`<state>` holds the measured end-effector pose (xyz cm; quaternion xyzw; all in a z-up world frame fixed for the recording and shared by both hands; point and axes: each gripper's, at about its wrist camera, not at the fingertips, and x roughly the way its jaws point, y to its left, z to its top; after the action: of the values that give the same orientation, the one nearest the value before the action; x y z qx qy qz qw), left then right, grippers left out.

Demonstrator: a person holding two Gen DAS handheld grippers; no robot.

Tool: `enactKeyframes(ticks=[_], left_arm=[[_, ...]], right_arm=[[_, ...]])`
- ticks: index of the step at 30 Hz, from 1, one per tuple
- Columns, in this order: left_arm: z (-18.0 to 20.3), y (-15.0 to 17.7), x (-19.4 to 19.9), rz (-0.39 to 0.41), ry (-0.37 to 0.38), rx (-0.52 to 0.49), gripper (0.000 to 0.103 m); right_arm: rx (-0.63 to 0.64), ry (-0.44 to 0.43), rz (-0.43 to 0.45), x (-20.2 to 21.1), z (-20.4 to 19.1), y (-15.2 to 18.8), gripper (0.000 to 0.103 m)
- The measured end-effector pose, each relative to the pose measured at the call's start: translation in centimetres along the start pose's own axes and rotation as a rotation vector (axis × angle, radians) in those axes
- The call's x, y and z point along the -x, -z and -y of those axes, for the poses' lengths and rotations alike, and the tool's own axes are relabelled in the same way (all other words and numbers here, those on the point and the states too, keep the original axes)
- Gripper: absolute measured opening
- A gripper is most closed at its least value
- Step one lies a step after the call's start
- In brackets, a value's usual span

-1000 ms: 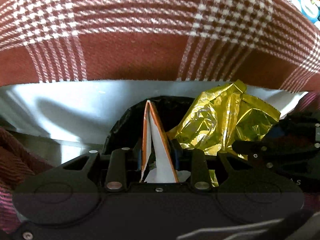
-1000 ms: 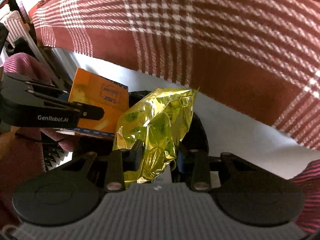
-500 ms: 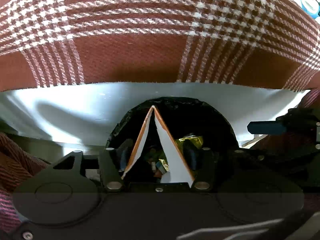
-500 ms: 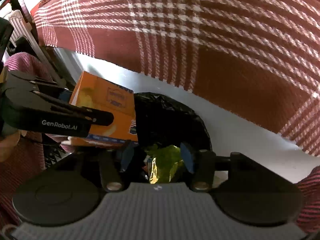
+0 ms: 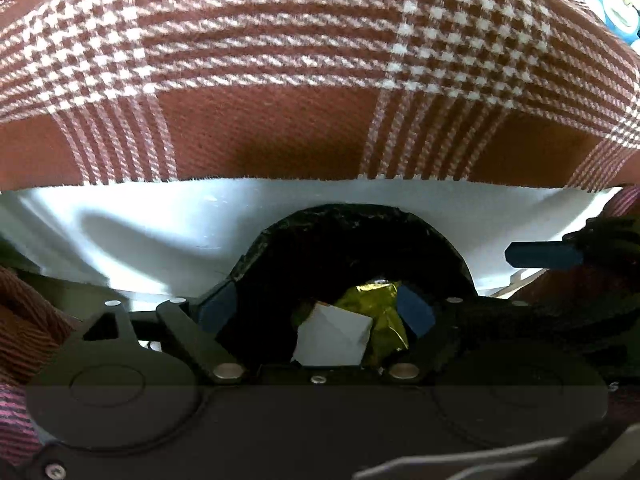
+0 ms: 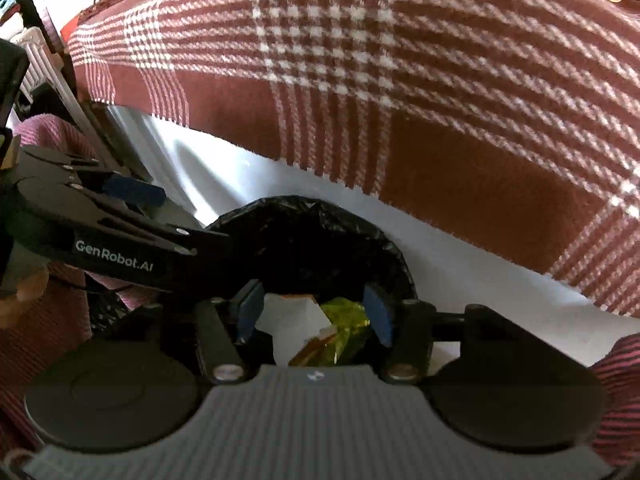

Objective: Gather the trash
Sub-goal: 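Raise both empty tools back over the table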

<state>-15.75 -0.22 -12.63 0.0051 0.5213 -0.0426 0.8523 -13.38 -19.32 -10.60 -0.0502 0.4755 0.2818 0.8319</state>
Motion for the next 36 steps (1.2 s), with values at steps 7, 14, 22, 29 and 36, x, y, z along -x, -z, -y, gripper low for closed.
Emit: enactKeyframes(ticks=[7,14,22,29,36], left_arm=[[0.3,-0.6,2.3,0.060,-0.011,-0.022,0.088],[0.3,-2.0,6.4,0.110,0.030,-0.086,0.087],[-1.4,-6.7,12.2,0.262,0.073,-0.117,0.092],[-3.4,-13.0,13.9,0.462,0.012,-0.052,0.095],[-5.7,-20.5,10.5,0.570,-0.011,0.081,0.097]], right_arm=[[0.025,0.001,0.050,1.6,-0.4,-0.7,0.073],[0.089,-0.033,0.109,4.5,-1.3,-2.5,0.077],[0.174,-0.010,0.229,9.4,-0.6,-6.2,0.085],[0.179,0.116,0.396,11.4,1.3,-11.1,0.087],[0.093,0.238,0.474,9.5,3.9,-16.7,0.087]])
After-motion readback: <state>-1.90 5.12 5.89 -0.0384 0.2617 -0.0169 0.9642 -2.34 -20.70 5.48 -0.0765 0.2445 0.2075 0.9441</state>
